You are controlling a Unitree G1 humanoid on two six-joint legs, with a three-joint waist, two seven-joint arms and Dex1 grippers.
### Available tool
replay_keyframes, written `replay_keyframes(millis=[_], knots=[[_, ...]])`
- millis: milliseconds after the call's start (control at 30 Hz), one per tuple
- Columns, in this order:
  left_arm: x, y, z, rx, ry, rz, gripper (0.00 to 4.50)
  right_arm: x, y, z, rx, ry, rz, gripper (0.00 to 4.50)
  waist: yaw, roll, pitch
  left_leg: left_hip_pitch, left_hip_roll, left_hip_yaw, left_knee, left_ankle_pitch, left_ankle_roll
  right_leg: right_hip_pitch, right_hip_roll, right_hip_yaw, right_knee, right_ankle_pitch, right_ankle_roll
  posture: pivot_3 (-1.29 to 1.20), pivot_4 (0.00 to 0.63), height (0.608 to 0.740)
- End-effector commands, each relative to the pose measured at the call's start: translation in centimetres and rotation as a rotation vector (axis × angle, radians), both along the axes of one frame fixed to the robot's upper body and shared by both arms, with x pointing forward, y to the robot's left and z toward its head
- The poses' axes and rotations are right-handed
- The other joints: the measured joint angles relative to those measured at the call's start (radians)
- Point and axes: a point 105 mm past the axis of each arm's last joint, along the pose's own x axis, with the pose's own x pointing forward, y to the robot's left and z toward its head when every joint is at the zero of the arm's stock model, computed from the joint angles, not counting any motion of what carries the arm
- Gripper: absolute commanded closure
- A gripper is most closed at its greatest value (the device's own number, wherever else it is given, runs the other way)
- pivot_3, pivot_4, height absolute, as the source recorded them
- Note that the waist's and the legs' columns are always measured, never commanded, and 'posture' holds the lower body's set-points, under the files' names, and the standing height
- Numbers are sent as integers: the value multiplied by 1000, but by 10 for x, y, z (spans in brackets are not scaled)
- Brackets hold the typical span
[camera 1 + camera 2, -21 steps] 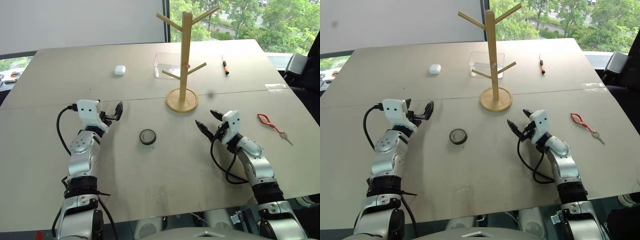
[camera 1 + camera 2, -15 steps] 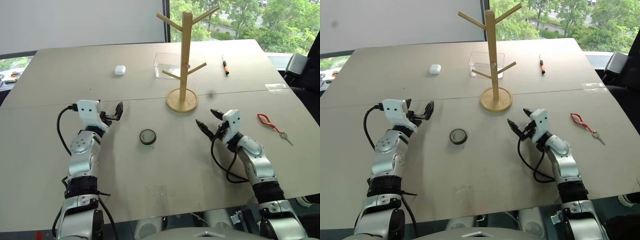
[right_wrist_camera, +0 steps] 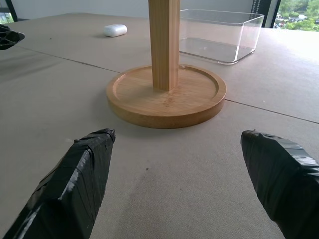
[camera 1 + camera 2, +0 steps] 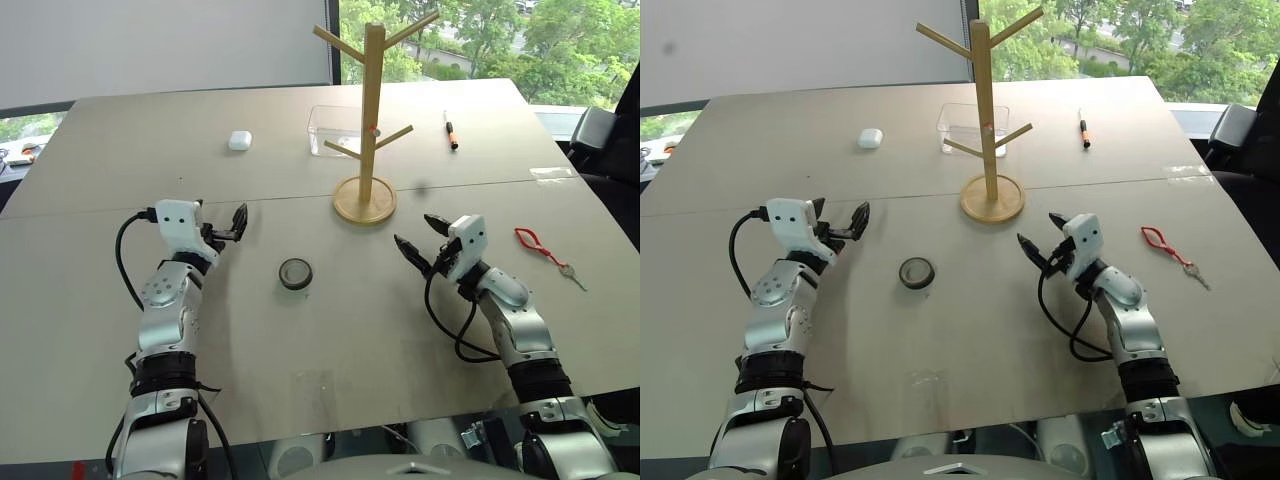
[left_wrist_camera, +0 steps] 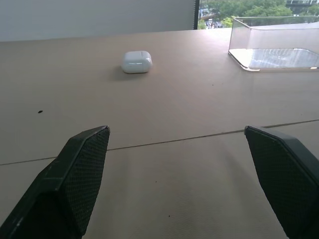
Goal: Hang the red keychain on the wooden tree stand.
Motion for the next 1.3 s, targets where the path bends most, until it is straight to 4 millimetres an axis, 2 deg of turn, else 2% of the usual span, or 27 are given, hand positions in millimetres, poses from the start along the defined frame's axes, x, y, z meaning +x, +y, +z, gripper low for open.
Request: replay_keyframes(millis=[33,200,300,400,500,633,733,833,933,967,1167,1300], knots=[[-1,2,13,6,-47,0,0,0,-4,13,14,-47,-2,160,0,0,0,0,0,0,0,0,0,0,0,0,0,0,0,0,150,740],[0,1,13,5,-45,-2,0,0,-4,14,20,-46,6,160,0,0,0,0,0,0,0,0,0,0,0,0,0,0,0,0,150,740],[1,-1,13,2,-41,-13,0,-12,-3,19,30,-61,105,160,2,0,0,0,0,0,0,0,0,0,0,0,0,0,0,0,150,740],[3,-10,16,2,-36,-60,0,-48,-5,15,-35,-15,337,160,6,0,0,0,0,0,0,0,0,0,0,0,0,0,0,0,150,740],[4,-20,23,14,-27,-133,0,-83,-18,6,-164,46,513,160,10,-1,0,-1,0,-1,0,0,1,1,-1,-1,-1,0,0,0,150,740],[2,-40,32,42,17,-283,0,-102,-32,-1,-296,66,611,160,1,-3,0,1,0,-2,1,-1,1,1,1,-2,0,0,0,0,150,740],[-9,-58,37,106,112,-439,0,-99,-34,-1,-342,43,612,160,-3,-3,1,1,1,-2,1,0,0,1,2,-1,0,0,0,0,150,740],[-21,-67,45,168,271,-546,0,-92,-34,-1,-372,3,589,160,-3,-4,1,1,1,-2,0,0,0,1,3,-1,0,0,0,0,150,740],[-40,-74,59,347,449,-640,0,-88,-25,0,-353,-28,569,160,5,-5,2,0,1,-3,0,0,0,0,3,-2,0,0,0,0,150,740],[-45,-74,61,395,487,-654,0,-88,-22,0,-344,-34,562,160,6,-11,5,1,0,-3,0,0,0,1,1,-1,0,-1,0,0,150,740],[-55,-69,66,511,612,-681,0,-89,-13,-3,-335,-48,545,160,5,-10,5,0,0,-3,1,0,-1,0,1,-2,0,-1,0,0,150,740],[-57,-65,57,576,676,-686,0,-87,-13,-1,-329,-57,516,160,5,-10,5,0,0,-3,1,0,-1,0,2,-2,0,-1,0,0,150,740]])
